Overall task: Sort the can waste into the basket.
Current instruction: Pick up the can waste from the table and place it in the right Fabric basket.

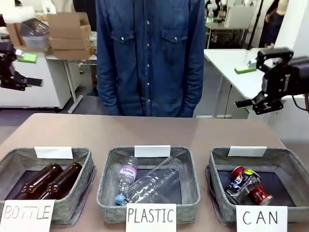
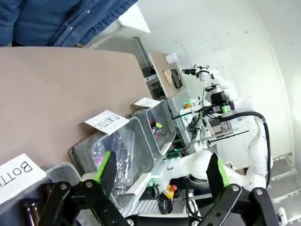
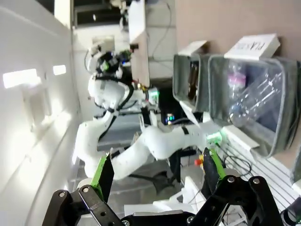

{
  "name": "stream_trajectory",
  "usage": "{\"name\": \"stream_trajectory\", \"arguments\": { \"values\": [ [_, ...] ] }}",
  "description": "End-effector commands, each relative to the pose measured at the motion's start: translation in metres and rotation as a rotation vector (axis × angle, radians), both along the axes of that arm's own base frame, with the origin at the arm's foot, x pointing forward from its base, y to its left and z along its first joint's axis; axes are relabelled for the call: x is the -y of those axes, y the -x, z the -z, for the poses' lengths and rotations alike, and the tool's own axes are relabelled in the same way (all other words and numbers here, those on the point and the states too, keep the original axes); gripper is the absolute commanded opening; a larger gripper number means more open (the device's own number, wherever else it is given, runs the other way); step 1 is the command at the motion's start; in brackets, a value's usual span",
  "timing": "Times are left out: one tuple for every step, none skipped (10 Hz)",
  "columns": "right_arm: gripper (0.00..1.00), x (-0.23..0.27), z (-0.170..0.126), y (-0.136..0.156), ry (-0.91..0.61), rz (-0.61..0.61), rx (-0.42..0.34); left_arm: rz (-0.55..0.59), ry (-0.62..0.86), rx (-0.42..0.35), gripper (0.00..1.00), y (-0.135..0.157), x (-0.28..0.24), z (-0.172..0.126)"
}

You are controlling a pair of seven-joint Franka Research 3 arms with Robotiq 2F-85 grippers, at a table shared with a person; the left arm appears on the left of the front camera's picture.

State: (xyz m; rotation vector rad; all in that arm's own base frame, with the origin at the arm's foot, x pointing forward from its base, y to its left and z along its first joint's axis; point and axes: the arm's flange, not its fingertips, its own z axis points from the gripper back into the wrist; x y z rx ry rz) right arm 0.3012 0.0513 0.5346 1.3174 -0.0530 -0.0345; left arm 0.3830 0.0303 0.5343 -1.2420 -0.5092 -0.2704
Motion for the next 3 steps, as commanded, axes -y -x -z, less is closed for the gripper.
{"name": "stream_trajectory", "arguments": {
  "values": [
    [1.0, 0.0039, -0.0013, 0.0091, -0.003, -0.049, 0.014, 0.01, -0.045, -0.051, 1.0, -0.0095, 0.0115, -0.0096],
    [1.0, 0.0039, -0.0013, 0.0091, -0.003, -0.049, 0.014, 0.01, -0.045, -0.051, 1.0, -0.0095, 0.0115, -0.0096],
    [1.0, 0.0039, -0.0013, 0.0091, -0.003, -0.049, 0.014, 0.01, -0.045, -0.051, 1.0, -0.0095, 0.0115, -0.0096]
  ]
}}
